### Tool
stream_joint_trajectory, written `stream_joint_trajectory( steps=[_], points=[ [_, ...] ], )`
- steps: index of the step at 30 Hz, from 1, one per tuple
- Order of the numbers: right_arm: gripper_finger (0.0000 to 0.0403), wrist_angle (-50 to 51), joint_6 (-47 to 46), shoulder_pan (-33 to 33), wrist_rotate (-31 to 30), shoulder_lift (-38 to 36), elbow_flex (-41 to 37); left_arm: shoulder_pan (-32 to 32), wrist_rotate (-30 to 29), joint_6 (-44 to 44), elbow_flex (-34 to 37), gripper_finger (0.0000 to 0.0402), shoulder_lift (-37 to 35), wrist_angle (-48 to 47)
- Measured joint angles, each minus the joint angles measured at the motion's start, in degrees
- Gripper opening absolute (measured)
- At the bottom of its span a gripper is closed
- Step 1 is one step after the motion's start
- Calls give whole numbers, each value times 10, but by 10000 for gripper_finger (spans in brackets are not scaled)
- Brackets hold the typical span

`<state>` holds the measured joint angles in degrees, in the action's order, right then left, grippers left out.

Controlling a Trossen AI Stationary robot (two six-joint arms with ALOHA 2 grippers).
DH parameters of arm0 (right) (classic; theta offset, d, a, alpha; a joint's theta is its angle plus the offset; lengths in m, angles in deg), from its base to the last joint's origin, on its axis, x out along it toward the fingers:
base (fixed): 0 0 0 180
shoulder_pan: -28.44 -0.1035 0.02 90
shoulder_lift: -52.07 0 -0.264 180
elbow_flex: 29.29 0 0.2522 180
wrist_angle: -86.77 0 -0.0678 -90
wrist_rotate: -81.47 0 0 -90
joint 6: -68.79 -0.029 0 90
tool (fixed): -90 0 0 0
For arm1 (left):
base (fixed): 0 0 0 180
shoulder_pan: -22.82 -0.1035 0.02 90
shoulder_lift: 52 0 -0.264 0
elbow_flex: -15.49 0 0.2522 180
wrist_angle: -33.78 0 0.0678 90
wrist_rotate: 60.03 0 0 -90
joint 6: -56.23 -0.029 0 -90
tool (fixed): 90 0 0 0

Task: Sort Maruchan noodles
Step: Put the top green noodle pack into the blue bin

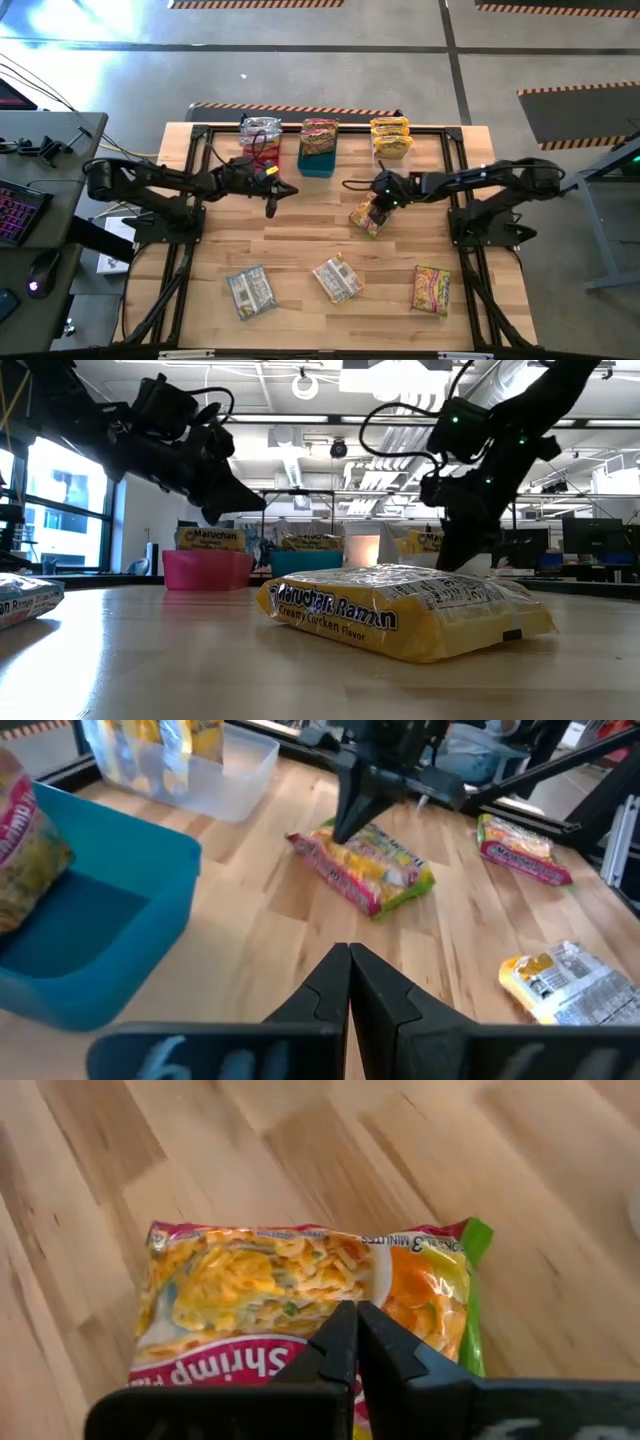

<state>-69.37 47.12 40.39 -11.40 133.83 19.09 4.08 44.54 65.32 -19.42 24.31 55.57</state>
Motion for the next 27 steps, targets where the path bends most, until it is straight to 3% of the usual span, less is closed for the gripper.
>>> stream_joint_trajectory(
  steps=[4,7,11,15,19,27],
  points=[
    [0,-61,76,-4,27,38,13,4,0,4,0,1,11,26],
    [0,-105,156,-11,97,54,31,4,0,10,0,1,13,38],
    [0,-86,187,-23,137,49,70,4,0,27,0,1,13,43],
    [8,50,69,-31,122,14,113,5,0,65,0,1,13,40],
    [53,178,-111,-62,70,-5,114,12,-3,97,0,3,18,39],
    [191,200,-396,-142,-3,-4,114,24,-40,120,-1,5,51,51]
  ],
)
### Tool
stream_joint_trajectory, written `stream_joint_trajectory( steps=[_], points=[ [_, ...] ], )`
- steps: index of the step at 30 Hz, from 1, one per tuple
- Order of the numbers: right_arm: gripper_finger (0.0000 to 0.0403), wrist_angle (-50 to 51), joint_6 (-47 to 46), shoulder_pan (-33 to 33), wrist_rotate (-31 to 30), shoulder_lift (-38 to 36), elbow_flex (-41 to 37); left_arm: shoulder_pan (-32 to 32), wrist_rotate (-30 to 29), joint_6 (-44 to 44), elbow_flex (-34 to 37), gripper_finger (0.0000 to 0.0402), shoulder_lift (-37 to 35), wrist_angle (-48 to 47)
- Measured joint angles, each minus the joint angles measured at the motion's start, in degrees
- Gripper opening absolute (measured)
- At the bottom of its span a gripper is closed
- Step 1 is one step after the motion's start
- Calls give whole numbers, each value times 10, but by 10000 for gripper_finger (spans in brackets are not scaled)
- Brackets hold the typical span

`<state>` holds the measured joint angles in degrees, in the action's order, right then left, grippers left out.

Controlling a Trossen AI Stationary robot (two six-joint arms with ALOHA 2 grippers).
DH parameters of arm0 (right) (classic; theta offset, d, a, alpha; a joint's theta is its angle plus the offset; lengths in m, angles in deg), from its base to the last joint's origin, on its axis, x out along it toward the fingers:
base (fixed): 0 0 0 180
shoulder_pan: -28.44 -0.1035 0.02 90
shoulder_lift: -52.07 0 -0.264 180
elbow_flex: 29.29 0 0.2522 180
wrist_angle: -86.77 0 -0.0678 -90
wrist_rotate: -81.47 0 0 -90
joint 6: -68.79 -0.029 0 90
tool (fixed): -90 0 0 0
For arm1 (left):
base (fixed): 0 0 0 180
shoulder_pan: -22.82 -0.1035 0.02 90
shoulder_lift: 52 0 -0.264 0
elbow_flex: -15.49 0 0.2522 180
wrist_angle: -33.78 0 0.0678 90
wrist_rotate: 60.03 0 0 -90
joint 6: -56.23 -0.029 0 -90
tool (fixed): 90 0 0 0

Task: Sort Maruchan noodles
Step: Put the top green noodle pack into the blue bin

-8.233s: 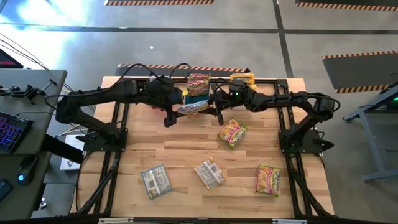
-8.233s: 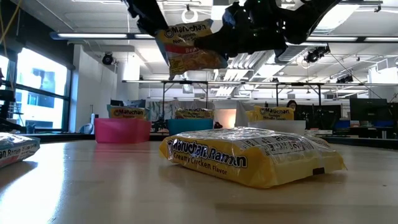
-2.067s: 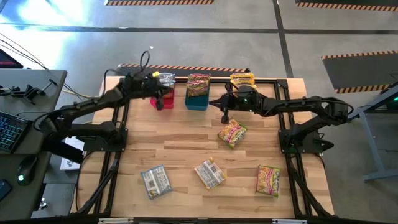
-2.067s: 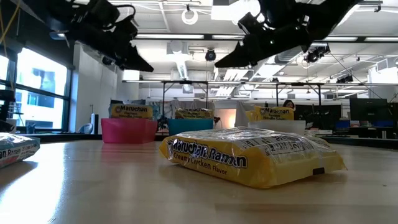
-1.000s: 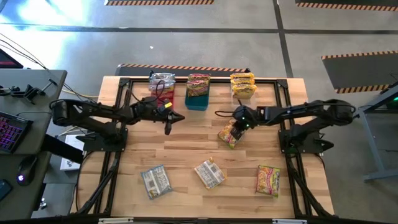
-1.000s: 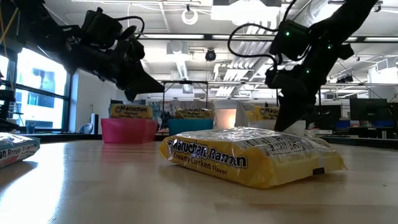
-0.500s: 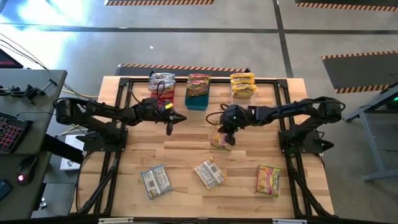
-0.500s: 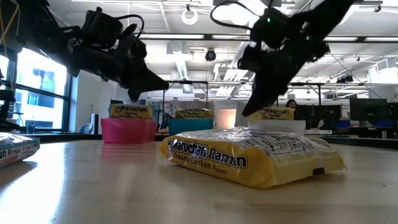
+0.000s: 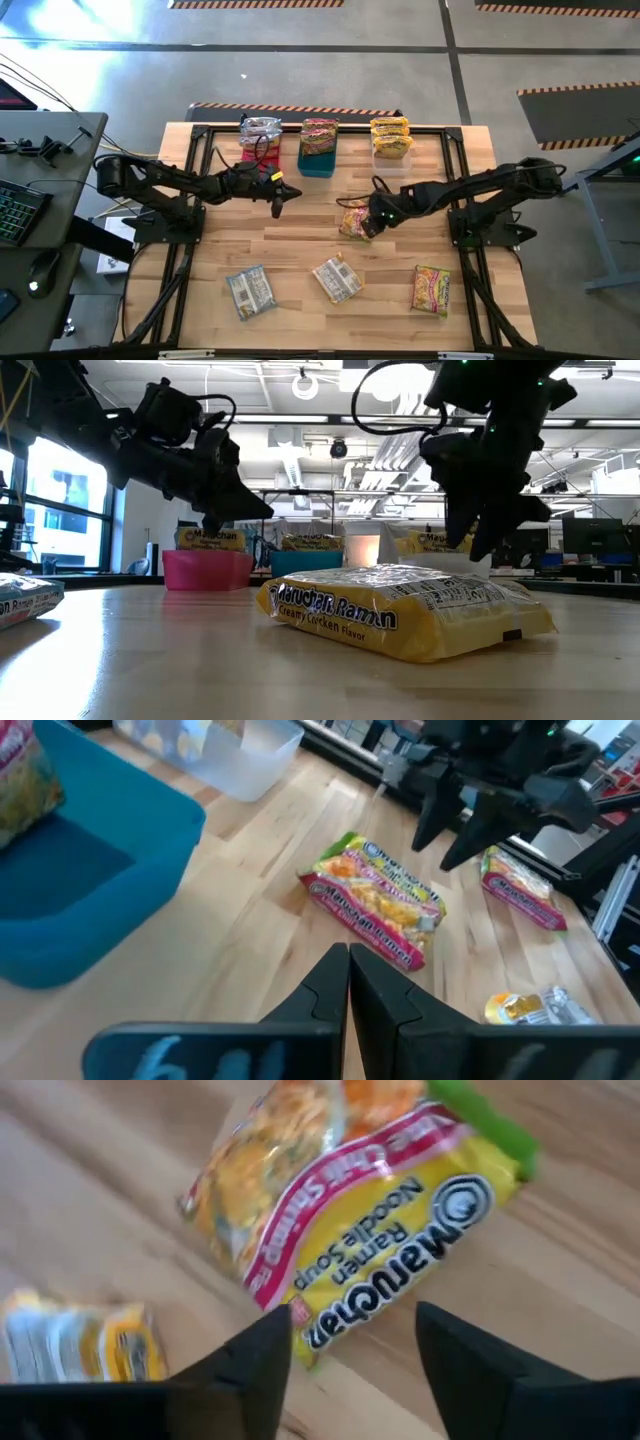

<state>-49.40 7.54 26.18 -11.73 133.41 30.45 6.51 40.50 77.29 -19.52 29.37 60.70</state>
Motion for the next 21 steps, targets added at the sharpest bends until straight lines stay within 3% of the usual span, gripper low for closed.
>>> stream_joint_trajectory(
  steps=[5,11,15,18,21],
  points=[
    [223,16,-71,14,-28,22,0,0,-6,22,0,5,8,-1],
    [224,-51,-58,20,-35,81,0,2,-7,29,0,5,8,1],
    [214,-120,18,20,-61,103,0,2,-7,29,0,5,8,4],
    [192,-176,133,22,-80,119,0,2,-7,36,0,5,8,12],
    [162,-250,263,33,-53,137,0,2,-7,49,-2,6,8,14]
  ],
)
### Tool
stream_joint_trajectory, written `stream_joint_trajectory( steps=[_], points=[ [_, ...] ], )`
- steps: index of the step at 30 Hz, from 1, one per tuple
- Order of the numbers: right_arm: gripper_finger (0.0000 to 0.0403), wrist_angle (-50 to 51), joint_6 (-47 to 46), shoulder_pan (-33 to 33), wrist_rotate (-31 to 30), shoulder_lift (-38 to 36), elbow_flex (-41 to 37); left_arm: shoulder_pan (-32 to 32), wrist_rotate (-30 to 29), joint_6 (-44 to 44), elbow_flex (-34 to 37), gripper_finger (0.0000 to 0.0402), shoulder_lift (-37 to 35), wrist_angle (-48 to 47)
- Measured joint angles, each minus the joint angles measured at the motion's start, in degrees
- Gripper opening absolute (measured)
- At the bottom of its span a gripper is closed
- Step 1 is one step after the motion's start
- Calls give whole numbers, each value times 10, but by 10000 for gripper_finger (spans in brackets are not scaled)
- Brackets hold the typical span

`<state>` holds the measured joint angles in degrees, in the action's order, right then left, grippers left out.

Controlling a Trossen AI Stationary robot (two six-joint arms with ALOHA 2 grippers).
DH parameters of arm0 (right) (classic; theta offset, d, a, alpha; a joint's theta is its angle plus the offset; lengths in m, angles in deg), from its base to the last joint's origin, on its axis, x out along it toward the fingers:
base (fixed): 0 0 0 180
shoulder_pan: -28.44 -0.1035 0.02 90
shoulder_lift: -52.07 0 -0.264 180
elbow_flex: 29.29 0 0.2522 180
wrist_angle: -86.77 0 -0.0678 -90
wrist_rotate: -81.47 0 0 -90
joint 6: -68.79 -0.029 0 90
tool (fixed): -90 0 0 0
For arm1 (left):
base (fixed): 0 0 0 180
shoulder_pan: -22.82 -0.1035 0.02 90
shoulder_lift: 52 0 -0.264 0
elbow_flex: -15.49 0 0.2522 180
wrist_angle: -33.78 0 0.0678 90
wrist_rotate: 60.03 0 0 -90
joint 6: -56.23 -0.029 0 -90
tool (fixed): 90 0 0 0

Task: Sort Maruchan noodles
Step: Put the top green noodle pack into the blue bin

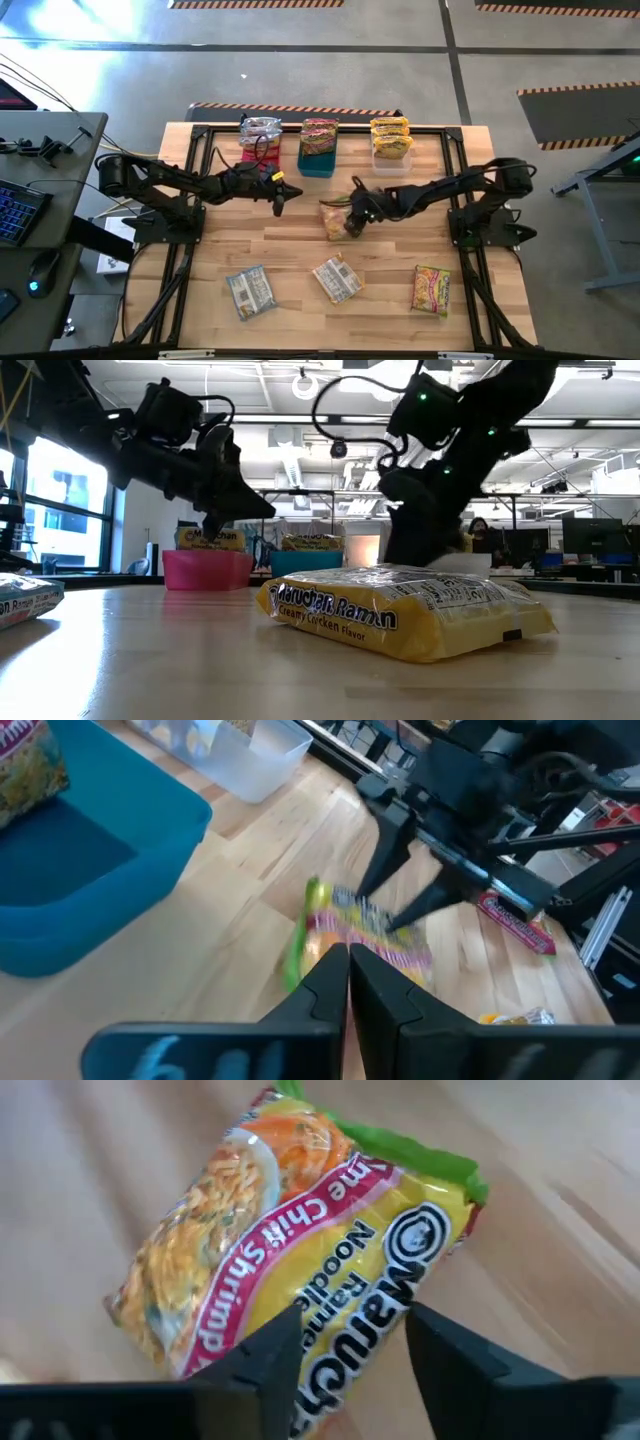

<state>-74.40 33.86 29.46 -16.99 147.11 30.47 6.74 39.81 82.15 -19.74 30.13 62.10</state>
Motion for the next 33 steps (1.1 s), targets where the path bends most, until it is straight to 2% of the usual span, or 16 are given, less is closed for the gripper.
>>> stream_joint_trajectory(
  steps=[5,12,16,22,25,29,33],
  points=[
    [121,-125,160,30,117,38,0,1,14,5,-18,27,7,-18],
    [108,-194,252,59,184,64,0,20,49,6,-50,92,70,-43],
    [108,-206,273,62,188,65,0,19,47,5,-85,134,126,-77],
    [108,-212,275,61,190,66,0,19,52,5,-140,192,203,-79],
    [108,-213,276,61,190,66,0,19,78,2,-165,210,238,-81],
    [108,-215,286,61,190,66,0,19,118,-15,-195,215,275,-79],
    [108,-219,289,61,190,66,0,23,117,-28,-209,191,291,-75]
  ],
)
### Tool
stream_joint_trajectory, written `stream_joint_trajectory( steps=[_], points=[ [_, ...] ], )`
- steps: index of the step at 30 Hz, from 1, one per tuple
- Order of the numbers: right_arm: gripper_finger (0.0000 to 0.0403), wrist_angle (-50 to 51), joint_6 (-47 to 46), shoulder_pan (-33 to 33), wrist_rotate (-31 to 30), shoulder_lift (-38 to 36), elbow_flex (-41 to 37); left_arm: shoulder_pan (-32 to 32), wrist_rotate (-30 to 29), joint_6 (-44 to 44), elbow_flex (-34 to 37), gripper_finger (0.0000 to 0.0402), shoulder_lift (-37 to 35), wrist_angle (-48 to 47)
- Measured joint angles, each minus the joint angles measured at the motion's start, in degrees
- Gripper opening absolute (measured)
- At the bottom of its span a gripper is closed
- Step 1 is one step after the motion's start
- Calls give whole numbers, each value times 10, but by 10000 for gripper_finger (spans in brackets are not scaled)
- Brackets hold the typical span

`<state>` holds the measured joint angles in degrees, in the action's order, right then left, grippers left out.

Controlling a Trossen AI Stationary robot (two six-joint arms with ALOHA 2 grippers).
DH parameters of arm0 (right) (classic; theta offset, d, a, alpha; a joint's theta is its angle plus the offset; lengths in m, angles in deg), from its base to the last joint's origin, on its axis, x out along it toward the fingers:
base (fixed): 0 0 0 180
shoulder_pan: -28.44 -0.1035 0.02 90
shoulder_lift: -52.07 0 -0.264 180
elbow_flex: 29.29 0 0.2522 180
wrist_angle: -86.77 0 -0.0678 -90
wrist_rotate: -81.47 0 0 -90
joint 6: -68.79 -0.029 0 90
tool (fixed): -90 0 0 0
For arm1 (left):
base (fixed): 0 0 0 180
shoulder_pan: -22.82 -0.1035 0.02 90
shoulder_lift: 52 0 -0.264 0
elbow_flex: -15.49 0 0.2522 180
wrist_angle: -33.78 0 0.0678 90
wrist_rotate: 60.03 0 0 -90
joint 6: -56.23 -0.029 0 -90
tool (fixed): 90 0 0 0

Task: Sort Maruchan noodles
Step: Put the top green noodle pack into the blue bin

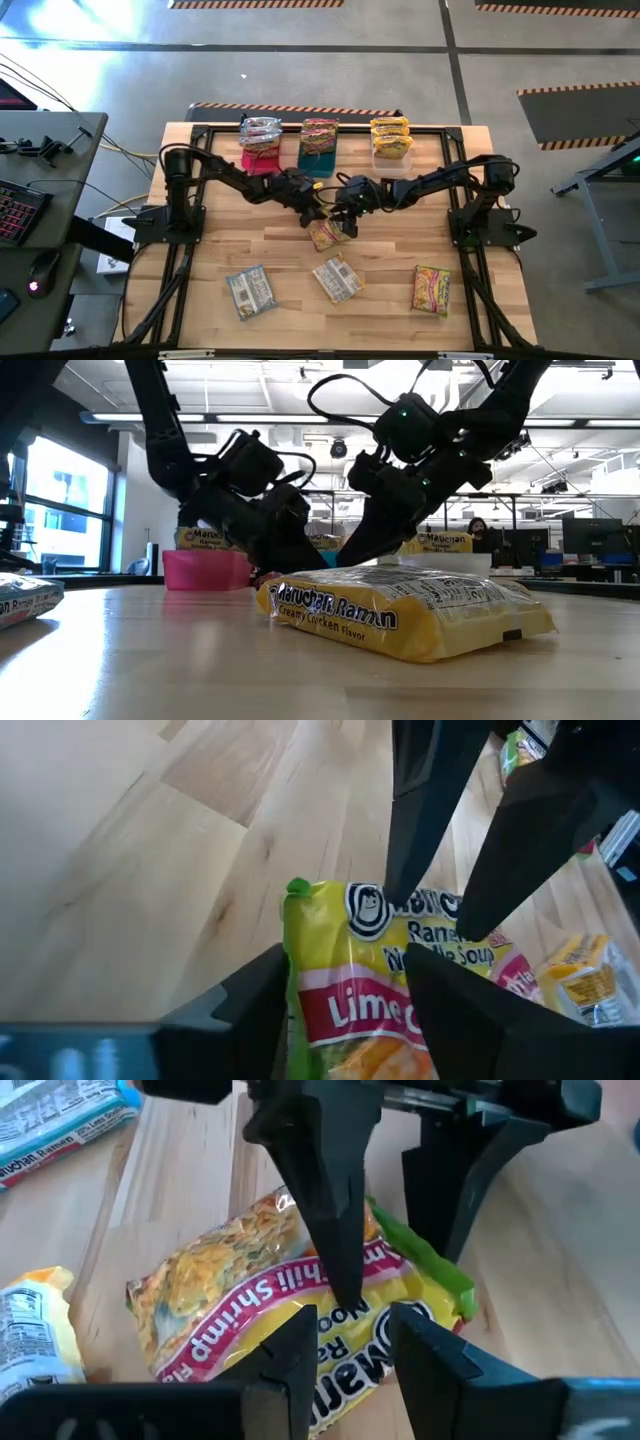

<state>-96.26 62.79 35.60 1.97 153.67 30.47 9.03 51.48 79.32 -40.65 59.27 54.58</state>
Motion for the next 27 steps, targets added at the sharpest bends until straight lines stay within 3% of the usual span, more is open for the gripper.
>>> stream_joint_trajectory(
  steps=[4,10,14,19,23,27],
  points=[
    [108,34,-5,0,0,-15,0,0,4,-14,-1,127,2,0],
    [108,167,-35,2,-15,-106,1,1,26,-36,-1,12,3,7],
    [116,195,-117,3,2,-123,1,2,36,-45,2,14,-10,7],
    [170,182,-183,-16,14,-115,0,2,29,-73,4,3,-62,-7],
    [222,128,-212,-27,-1,-115,0,7,0,-89,24,1,-118,-10],
    [242,70,-222,-35,-41,-112,0,8,-23,-93,47,0,-179,-10]
  ],
)
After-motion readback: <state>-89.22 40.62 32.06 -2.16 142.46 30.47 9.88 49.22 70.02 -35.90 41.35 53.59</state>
